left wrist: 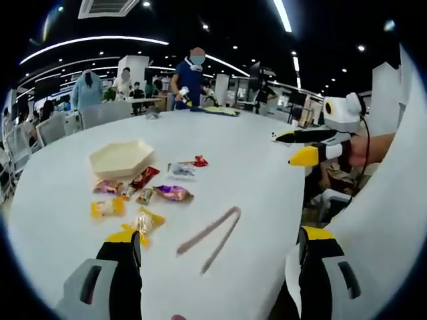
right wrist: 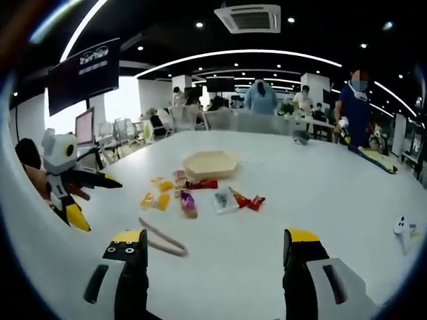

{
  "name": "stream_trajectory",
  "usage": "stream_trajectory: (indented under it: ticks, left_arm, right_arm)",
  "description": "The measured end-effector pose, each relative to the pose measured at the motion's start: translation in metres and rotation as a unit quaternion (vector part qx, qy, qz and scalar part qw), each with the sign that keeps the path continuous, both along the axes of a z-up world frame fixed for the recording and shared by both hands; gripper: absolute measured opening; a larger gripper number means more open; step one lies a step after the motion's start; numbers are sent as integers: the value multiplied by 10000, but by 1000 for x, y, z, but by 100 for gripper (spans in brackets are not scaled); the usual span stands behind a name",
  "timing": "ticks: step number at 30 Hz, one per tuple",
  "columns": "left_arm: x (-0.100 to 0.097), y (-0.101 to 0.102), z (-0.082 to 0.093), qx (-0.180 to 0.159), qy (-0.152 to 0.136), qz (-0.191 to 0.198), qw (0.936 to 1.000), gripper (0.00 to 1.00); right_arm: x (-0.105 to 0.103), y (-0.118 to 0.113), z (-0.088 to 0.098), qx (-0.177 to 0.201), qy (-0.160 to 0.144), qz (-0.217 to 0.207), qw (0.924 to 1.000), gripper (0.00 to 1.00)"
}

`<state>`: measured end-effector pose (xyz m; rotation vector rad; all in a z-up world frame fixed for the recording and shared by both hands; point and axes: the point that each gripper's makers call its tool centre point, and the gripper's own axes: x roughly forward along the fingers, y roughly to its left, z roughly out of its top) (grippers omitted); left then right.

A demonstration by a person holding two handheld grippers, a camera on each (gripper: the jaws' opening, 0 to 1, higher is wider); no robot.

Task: Place the target food into the container with the food tongs after gripping and lifting it, then release it inside without dropping or visibly crushing the food.

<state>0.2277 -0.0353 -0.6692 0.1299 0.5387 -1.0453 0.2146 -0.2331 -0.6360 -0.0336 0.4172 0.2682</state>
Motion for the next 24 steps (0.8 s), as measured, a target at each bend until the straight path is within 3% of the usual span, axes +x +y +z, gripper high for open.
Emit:
stream_trajectory:
  ticks: [8,24]
  left_arm:
    - [-8,-11,-15,188,99,-295,9993,97]
    - [-16,-11,-22,232,292,-536,9979,90]
  right_arm:
    - [-2,-1,3,-7,-31,-49,10000,84]
    - [-9,1,0,41,36,-96,9999,83]
